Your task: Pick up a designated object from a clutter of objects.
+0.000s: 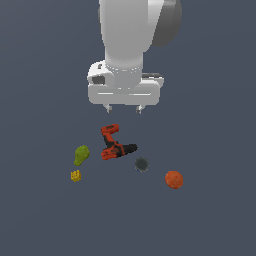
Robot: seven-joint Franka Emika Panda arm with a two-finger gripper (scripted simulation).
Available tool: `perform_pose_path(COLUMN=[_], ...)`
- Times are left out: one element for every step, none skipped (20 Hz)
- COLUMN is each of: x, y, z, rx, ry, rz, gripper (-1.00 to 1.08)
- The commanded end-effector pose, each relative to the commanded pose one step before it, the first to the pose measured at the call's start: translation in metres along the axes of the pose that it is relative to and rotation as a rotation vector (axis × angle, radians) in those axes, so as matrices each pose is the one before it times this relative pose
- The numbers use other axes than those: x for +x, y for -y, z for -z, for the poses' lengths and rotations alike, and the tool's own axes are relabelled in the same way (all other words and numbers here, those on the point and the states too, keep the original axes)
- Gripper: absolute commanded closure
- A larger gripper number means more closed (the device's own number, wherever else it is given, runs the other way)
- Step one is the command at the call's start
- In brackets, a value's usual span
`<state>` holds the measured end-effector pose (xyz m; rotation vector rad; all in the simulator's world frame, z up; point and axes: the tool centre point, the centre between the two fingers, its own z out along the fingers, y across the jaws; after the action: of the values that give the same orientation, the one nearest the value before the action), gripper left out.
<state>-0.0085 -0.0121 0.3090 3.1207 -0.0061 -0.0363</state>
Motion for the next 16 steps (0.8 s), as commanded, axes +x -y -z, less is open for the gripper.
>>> perform_pose_path(x=[0.0, -0.00006, -0.00018, -0.00031, -0.00046, -0.00067, -0.00082, -0.00079, -0.00073, -0.00065, -0.00047, -0.00014, 0.00022, 0.00059, 0.00097, 0.00133], y=[-0.00001, -0.00064, -0.00176, -0.00297, -0.00415, -0.00533, -0.00553, -0.00436, -0.00316, -0.00198, -0.00074, 0.00018, 0.00066, 0.00031, -0.00018, -0.00072], z=[0.0, 0.00013, 0.00038, 0.00064, 0.00092, 0.00123, 0.00137, 0.0012, 0.001, 0.00077, 0.00046, 0.00007, -0.00024, -0.00051, -0.00072, -0.00095], rx=[0.0, -0.00004, -0.00005, -0.00009, -0.00013, -0.00016, -0.00018, -0.00016, -0.00014, -0.00013, -0.0001, 0.0, 0.00001, 0.00014, 0.00025, 0.00034], ry=[0.0, 0.00008, 0.00024, 0.00041, 0.00058, 0.00075, 0.00081, 0.00066, 0.00051, 0.00035, 0.00016, 0.0, -0.00012, -0.00013, -0.00012, -0.00011], rz=[0.0, -0.00138, -0.00377, -0.00639, -0.00904, -0.01179, -0.0126, -0.01036, -0.00798, -0.00551, -0.00267, 0.0, 0.00182, 0.00218, 0.00227, 0.00226], gripper=[-0.92, -0.92, -0.92, -0.92, -0.92, -0.92, -0.92, -0.92, -0.92, -0.92, -0.92, -0.92, -0.92, -0.92, -0.92, -0.92])
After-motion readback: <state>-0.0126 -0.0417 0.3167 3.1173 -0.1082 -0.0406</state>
